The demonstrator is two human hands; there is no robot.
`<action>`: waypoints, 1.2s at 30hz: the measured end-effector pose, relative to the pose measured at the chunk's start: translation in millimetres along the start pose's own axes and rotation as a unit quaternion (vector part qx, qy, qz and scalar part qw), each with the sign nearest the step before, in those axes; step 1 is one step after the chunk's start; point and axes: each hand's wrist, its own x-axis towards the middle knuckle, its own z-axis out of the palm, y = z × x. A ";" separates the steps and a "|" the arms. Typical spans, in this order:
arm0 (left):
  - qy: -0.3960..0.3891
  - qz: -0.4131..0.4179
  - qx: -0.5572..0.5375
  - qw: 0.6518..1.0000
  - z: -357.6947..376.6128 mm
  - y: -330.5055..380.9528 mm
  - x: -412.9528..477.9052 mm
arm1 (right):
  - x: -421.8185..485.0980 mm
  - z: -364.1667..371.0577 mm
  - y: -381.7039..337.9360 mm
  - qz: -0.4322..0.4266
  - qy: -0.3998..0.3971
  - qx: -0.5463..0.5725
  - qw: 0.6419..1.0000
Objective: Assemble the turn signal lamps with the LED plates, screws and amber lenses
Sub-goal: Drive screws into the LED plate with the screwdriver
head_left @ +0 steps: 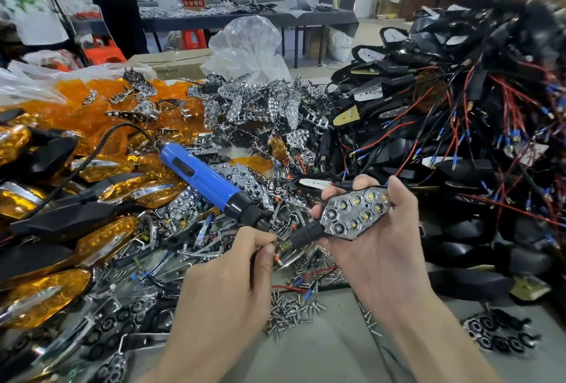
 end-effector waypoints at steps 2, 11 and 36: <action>0.007 -0.004 -0.004 1.000 -0.5 0.2 0.3 | -1.6 1.5 2.7 -0.023 -0.001 -0.043 0.999; 0.036 -0.012 -0.020 0.999 -4.1 2.5 3.1 | -4.3 0.3 11.1 -0.057 -0.056 -0.135 0.988; -0.009 -0.063 -0.071 0.995 2.5 6.8 -1.5 | -3.1 1.0 23.3 -0.010 0.002 -0.061 0.998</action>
